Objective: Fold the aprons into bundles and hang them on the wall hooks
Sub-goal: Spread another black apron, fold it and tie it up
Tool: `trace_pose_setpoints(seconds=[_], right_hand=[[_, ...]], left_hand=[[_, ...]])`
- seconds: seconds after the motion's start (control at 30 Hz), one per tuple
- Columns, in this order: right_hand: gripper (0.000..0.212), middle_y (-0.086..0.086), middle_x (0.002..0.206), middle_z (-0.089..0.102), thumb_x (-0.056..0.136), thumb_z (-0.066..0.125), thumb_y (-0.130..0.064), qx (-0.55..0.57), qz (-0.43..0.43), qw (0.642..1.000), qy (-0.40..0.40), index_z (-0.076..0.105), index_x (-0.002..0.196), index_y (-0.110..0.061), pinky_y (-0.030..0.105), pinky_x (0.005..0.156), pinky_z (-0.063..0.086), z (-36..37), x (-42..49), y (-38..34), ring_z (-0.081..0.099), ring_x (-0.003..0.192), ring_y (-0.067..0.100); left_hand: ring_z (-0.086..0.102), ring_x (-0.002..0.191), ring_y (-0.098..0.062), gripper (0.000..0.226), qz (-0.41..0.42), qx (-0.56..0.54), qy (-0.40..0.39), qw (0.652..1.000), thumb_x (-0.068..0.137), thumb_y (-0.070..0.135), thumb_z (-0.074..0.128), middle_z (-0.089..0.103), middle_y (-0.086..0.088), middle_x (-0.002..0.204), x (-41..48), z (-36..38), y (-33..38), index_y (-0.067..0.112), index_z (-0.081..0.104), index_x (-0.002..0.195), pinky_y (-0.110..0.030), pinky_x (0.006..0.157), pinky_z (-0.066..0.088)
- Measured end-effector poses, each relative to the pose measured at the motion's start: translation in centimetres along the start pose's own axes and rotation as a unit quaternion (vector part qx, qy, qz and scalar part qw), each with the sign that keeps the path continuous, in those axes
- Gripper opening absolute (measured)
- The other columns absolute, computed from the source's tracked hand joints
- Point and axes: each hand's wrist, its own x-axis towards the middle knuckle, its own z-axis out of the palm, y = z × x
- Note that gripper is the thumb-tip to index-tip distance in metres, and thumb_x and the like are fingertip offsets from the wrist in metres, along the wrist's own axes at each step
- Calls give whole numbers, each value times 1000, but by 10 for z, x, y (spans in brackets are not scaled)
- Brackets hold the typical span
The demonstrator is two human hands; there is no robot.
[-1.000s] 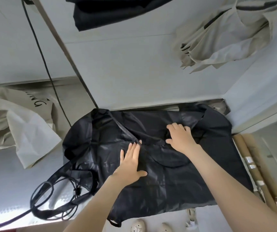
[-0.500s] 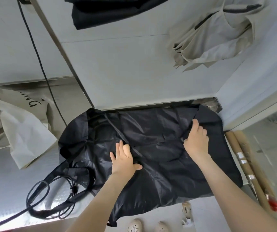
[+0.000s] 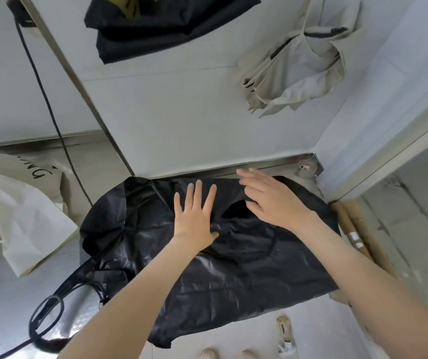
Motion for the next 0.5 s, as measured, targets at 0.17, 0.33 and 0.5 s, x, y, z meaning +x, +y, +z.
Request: trace_pose_setpoints(seconds=[0.17, 0.33, 0.5], right_hand=[[25, -3, 53, 44, 95, 44, -37, 31, 67, 974, -215, 32, 78, -22, 36, 51, 43, -44, -22, -10, 47, 50, 22], [41, 6, 104, 64, 95, 47, -40, 33, 218, 891, -397, 39, 132, -24, 38, 76, 51, -33, -66, -16, 60, 90, 26], [71, 7, 130, 53, 94, 50, -34, 72, 319, 824, -462, 9, 152, -27, 41, 87, 50, -27, -91, -31, 54, 112, 27]], left_hand=[[21, 145, -21, 47, 12, -57, 44, 997, 94, 16, 50, 42, -5, 146, 14, -9, -9, 15, 38, 140, -37, 120, 3], [55, 109, -21, 47, 27, -73, 18, 997, 88, 7, 49, 63, -1, 107, 2, -33, -13, 15, 43, 134, -30, 114, 21], [57, 100, -23, 48, 41, -100, -25, 994, 91, 8, 43, 60, -2, 116, -16, -56, -17, 24, 41, 136, -31, 70, 42]])
